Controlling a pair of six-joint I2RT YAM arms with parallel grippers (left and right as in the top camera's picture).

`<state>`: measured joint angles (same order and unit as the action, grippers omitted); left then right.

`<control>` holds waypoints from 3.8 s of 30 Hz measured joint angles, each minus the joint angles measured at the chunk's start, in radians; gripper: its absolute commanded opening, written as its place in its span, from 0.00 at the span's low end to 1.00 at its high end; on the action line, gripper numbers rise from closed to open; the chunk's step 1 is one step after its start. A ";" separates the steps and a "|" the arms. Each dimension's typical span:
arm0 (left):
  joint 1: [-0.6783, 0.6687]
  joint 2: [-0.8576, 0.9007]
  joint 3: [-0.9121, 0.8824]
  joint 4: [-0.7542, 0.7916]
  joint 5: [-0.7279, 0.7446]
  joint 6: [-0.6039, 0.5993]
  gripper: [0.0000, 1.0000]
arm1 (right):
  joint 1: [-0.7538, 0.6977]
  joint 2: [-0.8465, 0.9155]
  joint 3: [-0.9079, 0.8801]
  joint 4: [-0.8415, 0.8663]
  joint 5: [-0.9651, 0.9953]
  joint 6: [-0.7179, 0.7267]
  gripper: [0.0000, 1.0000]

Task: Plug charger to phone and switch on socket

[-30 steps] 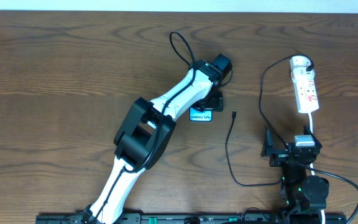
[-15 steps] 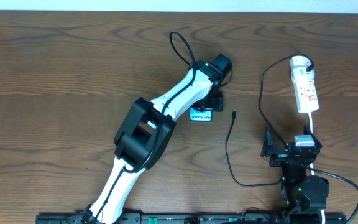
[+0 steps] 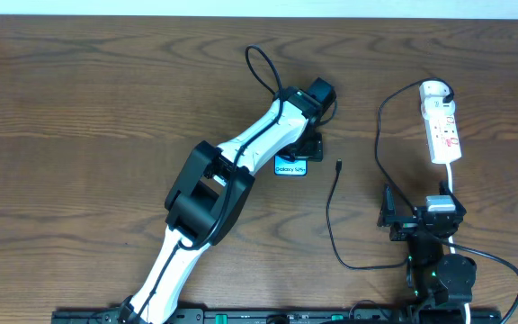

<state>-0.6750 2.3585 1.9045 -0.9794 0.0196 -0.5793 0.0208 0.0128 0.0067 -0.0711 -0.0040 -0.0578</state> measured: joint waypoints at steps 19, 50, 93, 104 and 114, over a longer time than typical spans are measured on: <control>0.000 0.000 0.000 0.000 0.000 0.000 0.98 | 0.000 0.000 0.000 0.000 0.000 0.000 0.99; 0.000 0.000 0.000 0.044 0.003 0.000 0.98 | 0.000 0.000 0.000 0.000 0.000 0.000 0.99; 0.043 0.000 0.000 0.109 0.000 0.037 0.93 | 0.000 0.000 0.000 0.000 0.000 0.000 0.99; 0.042 0.000 0.000 0.114 -0.004 0.042 0.67 | 0.000 0.000 0.000 0.000 0.000 0.000 0.99; 0.041 0.000 0.000 0.116 -0.003 0.046 0.88 | 0.000 0.000 0.000 0.000 0.000 0.000 0.99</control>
<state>-0.6342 2.3589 1.9045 -0.8631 0.0162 -0.5335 0.0208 0.0128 0.0067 -0.0708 -0.0040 -0.0582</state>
